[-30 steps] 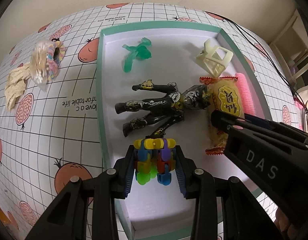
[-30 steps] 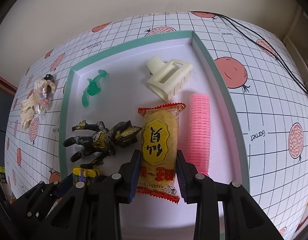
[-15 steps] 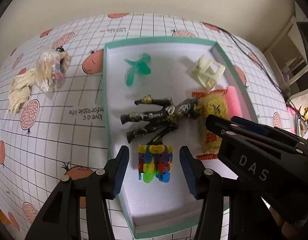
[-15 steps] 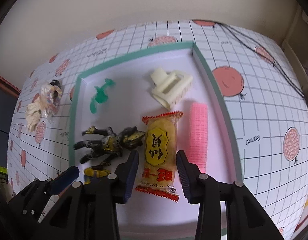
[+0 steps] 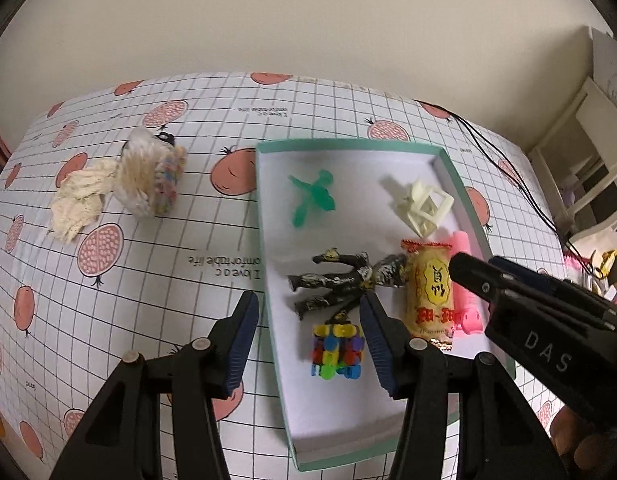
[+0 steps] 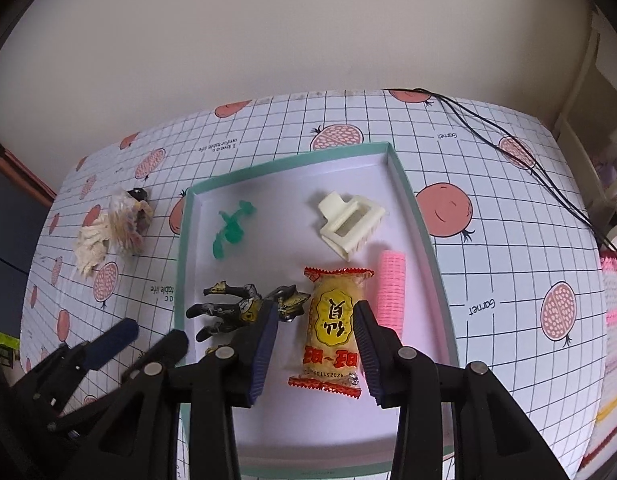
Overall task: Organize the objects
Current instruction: 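Carry the candy packet and block toy into the tray and open both grippers, then withdraw both tools from the tray toward the lace cloth and swabs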
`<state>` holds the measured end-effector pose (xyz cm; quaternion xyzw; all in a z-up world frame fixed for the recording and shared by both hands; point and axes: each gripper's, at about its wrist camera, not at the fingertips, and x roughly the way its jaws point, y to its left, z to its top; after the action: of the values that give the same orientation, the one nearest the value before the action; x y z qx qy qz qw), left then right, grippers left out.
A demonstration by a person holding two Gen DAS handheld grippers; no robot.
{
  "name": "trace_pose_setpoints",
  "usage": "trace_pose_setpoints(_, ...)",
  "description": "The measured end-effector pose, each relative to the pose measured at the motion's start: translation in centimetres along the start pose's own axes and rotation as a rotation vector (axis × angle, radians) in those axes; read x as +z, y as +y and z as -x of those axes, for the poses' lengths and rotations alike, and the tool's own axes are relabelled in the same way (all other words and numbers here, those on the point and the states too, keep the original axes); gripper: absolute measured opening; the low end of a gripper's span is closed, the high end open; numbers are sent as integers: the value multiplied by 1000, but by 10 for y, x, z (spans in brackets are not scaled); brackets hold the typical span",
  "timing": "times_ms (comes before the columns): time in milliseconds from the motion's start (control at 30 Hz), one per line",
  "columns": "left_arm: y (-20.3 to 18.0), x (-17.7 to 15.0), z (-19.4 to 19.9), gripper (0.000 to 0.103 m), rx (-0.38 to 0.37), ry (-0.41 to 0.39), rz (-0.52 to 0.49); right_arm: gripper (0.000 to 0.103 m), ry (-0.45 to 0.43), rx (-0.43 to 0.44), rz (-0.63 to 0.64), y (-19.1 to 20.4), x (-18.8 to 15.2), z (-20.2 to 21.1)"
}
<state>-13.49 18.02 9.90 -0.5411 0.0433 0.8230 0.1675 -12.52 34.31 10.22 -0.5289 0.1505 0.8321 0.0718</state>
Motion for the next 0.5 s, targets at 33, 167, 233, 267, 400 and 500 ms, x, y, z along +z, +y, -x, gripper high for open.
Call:
trace_pose_setpoints(33,2,1,-1,54,2,-3,8,43,4,0,0,0,0,-2)
trace_pose_setpoints(167,11,4,1,60,16,-15,41,43,10,4,6,0,-1,-5)
trace_pose_setpoints(233,18,5,2,61,26,-26,59,51,11,7,9,0,-1,-5)
trace_pose_setpoints(267,21,5,3,62,31,-30,68,59,11,5,11,0,-1,-6)
trace_pose_setpoints(400,36,7,5,67,72,-46,107,60,3,-13,19,2,-2,-5)
trace_pose_setpoints(500,44,7,5,69,89,-53,137,65,1,-10,20,3,-1,-5)
